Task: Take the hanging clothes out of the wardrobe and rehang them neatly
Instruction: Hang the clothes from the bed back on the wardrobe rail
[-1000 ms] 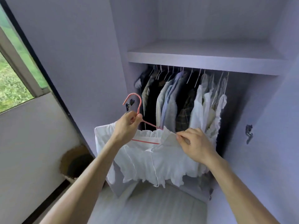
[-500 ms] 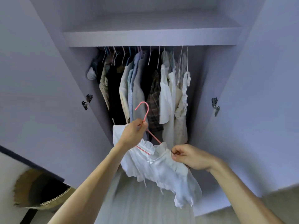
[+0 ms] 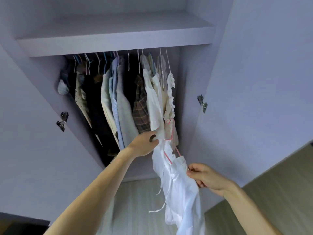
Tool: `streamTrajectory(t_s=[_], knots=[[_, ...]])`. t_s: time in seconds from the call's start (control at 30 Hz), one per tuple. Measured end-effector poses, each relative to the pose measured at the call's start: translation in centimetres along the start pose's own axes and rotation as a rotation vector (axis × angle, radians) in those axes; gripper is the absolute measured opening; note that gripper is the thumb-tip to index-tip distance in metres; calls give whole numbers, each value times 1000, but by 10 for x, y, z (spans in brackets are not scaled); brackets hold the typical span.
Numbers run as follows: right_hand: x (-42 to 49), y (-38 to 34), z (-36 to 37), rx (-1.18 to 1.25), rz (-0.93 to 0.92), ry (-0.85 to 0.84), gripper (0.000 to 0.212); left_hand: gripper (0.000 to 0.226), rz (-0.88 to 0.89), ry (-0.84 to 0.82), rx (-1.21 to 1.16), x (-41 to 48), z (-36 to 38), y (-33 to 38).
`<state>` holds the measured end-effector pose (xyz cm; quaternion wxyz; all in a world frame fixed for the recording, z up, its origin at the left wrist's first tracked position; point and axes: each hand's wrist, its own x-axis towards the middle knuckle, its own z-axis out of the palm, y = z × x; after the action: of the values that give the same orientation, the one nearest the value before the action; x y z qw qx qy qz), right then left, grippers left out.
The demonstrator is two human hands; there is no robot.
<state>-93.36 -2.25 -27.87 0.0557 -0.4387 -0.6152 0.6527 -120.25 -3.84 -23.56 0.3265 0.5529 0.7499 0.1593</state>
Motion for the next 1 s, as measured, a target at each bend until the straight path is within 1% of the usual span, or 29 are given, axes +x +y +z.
streamTrajectory(t_s=[0.1, 0.23, 0.33, 0.43, 0.57, 0.63, 0.7, 0.8, 1.0], knots=[[-2, -6, -5, 86, -25, 116, 24, 51, 7, 35, 7, 2, -24, 2], [6, -26, -15, 118, -83, 273, 20, 57, 82, 120, 112, 12, -62, 10], [22, -46, -27, 133, -127, 356, 16, 60, 114, 258, 231, 22, -94, 25], [46, -69, -46, 129, -169, 415, 16, 64, 160, 436, 367, 37, -127, 39], [90, -99, -85, 34, -194, 456, 17, 72, 217, 640, 492, 61, -175, 53], [113, -115, -105, -47, -221, 469, 25, 76, 215, 709, 541, 72, -193, 58], [134, -134, -122, -127, -252, 505, 31, 78, 204, 752, 585, 84, -206, 63], [163, -162, -144, -169, -309, 549, 31, 80, 181, 799, 645, 106, -220, 71], [216, -206, -182, -183, -395, 556, 18, 73, 109, 834, 641, 156, -229, 64]])
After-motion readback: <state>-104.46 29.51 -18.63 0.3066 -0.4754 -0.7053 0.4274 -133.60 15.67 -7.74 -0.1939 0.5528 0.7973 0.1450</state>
